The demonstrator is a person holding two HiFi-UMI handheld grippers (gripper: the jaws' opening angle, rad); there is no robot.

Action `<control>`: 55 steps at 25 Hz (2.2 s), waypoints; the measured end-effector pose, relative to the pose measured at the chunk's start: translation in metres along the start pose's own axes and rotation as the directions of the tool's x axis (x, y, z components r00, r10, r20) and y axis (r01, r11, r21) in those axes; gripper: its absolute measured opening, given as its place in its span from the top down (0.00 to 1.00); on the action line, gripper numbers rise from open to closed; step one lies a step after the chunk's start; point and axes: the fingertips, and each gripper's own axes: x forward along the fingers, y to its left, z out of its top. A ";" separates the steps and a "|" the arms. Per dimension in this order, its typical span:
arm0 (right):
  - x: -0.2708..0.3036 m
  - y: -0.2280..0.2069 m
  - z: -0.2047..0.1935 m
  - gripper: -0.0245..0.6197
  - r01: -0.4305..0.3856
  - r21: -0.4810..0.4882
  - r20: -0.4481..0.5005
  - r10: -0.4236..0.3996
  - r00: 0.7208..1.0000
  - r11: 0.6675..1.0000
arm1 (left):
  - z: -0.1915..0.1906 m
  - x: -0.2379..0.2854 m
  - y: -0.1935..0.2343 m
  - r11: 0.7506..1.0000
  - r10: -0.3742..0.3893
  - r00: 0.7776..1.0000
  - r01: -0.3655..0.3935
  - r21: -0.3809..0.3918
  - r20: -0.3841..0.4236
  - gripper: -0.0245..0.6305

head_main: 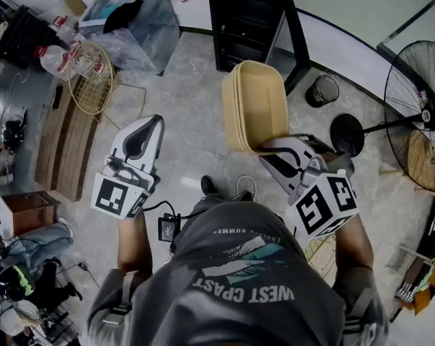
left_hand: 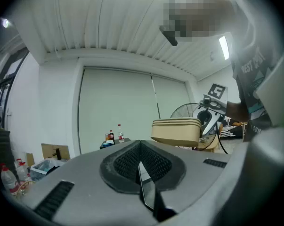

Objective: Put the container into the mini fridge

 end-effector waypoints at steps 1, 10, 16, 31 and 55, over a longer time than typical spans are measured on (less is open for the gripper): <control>-0.001 0.000 -0.003 0.89 0.008 0.013 -0.009 -0.008 1.000 1.000 | -0.003 0.006 -0.001 1.000 -0.016 1.000 0.016 -0.004 0.002 0.94; 0.026 -0.012 0.014 0.89 0.058 0.073 -0.063 -0.053 0.997 0.996 | -0.007 0.012 0.030 0.994 -0.109 0.994 0.109 -0.012 0.030 0.94; 0.059 -0.023 0.037 0.89 0.080 0.090 -0.074 -0.073 0.995 0.993 | -0.019 -0.003 0.070 0.993 -0.119 0.993 0.119 -0.020 0.028 0.94; 0.108 -0.086 0.031 0.89 0.101 0.119 -0.094 -0.090 0.991 0.988 | -0.037 0.039 0.115 0.989 -0.143 0.989 0.144 -0.045 0.021 0.94; 0.126 -0.199 -0.040 0.89 -0.001 0.060 0.003 0.001 1.000 0.998 | -0.035 0.138 0.127 0.999 0.038 0.999 -0.039 -0.032 -0.026 0.94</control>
